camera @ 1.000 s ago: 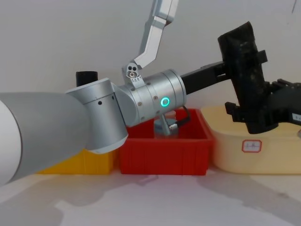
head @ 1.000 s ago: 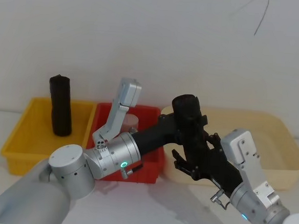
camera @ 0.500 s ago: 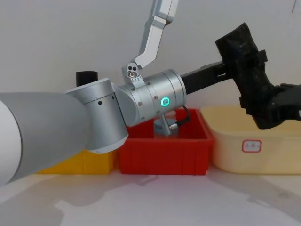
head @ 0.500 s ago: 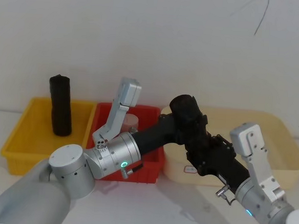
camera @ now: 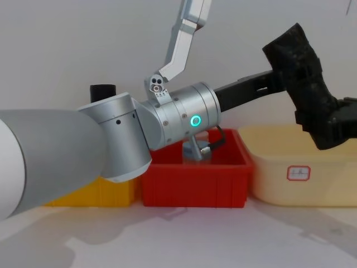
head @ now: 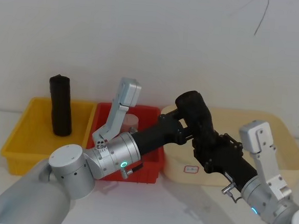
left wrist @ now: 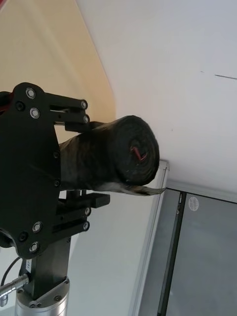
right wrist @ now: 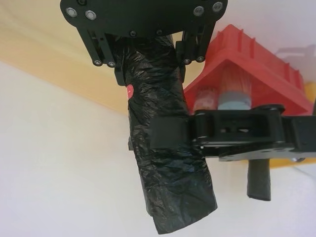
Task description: Pick up the garbage bag with the one hand and transfer it to the other hand.
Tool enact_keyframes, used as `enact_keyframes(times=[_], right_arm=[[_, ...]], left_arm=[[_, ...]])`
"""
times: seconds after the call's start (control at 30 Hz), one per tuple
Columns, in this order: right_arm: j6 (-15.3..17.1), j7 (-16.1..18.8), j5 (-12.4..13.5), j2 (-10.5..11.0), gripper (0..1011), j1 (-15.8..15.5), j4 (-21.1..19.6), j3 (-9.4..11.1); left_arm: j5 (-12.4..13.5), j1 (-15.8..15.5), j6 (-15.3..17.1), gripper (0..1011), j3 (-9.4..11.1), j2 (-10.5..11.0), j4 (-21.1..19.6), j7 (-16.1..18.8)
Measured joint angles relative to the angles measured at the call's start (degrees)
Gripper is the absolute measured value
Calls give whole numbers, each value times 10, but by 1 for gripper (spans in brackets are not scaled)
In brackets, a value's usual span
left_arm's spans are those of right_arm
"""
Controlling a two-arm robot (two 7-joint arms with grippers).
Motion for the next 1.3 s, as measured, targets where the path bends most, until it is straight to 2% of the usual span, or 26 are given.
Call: enact_keyframes(times=[0.07, 0.1, 0.2, 0.23, 0.37, 0.73, 0.8, 0.97, 1.0, 1.3], right_arm=[[0, 0, 1, -1, 561, 0, 0, 2], [0, 1, 2, -1, 560, 0, 0, 3], [0, 2, 4, -3, 560, 5, 3, 8], [0, 2, 4, -3, 560, 6, 4, 9], [-2, 5, 7, -5, 561, 22, 18, 17], [-3, 9, 7, -9, 561, 77, 74, 30], [-2, 10, 3, -9, 617, 94, 93, 32], [2, 9, -2, -8, 746, 112, 113, 36], [3, 9, -3, -9, 808, 116, 117, 38], [7, 10, 0, -10, 1001, 122, 111, 48]], left_arm=[[0, 0, 0, 744, 0, 0, 0, 0], [0, 0, 0, 798, 0, 0, 0, 0], [0, 0, 0, 861, 0, 0, 0, 0], [0, 0, 0, 909, 0, 0, 0, 0], [0, 0, 0, 1000, 0, 0, 0, 0], [0, 0, 0, 1000, 0, 0, 0, 0], [0, 0, 0, 1000, 0, 0, 0, 0], [0, 0, 0, 1000, 0, 0, 0, 0], [0, 0, 0, 1000, 0, 0, 0, 0], [-10, 19, -9, 1000, -13, 10, -29, 17]])
